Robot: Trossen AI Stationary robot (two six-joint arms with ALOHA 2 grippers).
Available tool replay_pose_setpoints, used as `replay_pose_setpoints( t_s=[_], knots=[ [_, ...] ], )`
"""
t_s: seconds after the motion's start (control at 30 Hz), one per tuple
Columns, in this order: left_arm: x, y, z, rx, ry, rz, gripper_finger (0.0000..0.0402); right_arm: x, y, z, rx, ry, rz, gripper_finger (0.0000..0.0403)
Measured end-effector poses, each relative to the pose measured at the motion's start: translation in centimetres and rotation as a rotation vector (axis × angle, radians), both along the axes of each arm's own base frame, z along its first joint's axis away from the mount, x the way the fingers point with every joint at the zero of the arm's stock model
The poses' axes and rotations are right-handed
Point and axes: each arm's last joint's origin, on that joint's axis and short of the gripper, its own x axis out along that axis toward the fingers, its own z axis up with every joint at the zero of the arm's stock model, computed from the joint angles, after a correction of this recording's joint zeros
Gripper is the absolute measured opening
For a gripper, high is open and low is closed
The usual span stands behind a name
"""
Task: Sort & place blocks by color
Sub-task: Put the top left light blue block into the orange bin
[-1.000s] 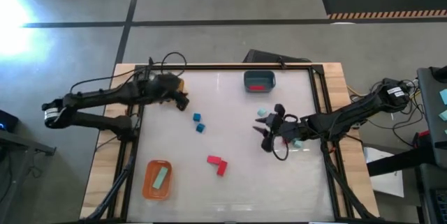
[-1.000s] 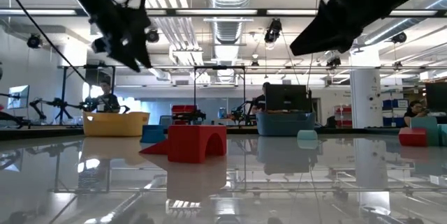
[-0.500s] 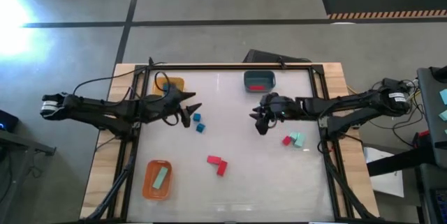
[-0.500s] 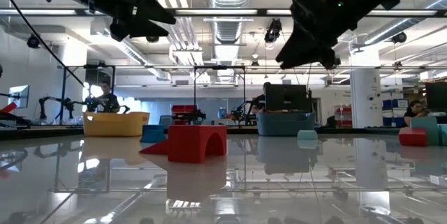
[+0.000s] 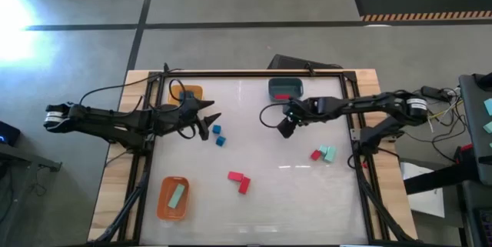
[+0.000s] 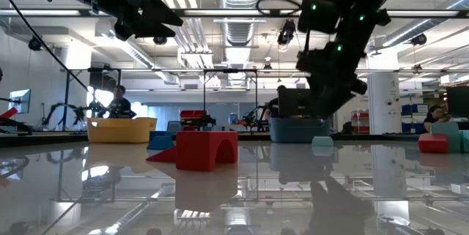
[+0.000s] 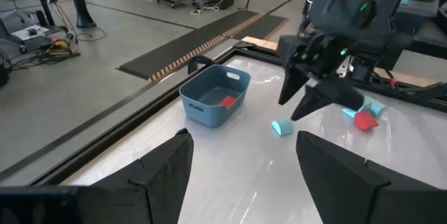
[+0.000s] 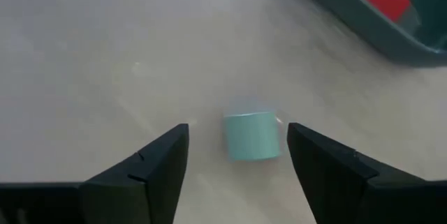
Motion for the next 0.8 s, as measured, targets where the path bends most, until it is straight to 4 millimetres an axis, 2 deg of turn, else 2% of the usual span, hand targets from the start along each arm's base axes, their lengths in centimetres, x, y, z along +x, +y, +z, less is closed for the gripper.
replay_pose_setpoints(
  t_s=[0.13,0.5,0.6,0.8],
  knots=[
    [0.0,0.0,-0.1,0.001,0.005,0.0,0.0239,0.2,-0.9,-1.8,0.022,0.064,-0.038,0.0235],
    [0.1,0.0,-0.1,0.015,0.013,-0.004,0.0239,1.3,-1.2,-4.6,0.052,0.161,-0.053,0.0231],
    [0.1,0.0,-0.1,0.015,0.008,-0.003,0.0239,1.4,-1.2,-5.1,0.057,0.176,-0.055,0.0207],
    [0.1,0.0,-0.1,0.015,0.008,-0.003,0.0239,1.4,-1.0,-5.3,0.06,0.183,-0.057,0.0125]
  ],
)
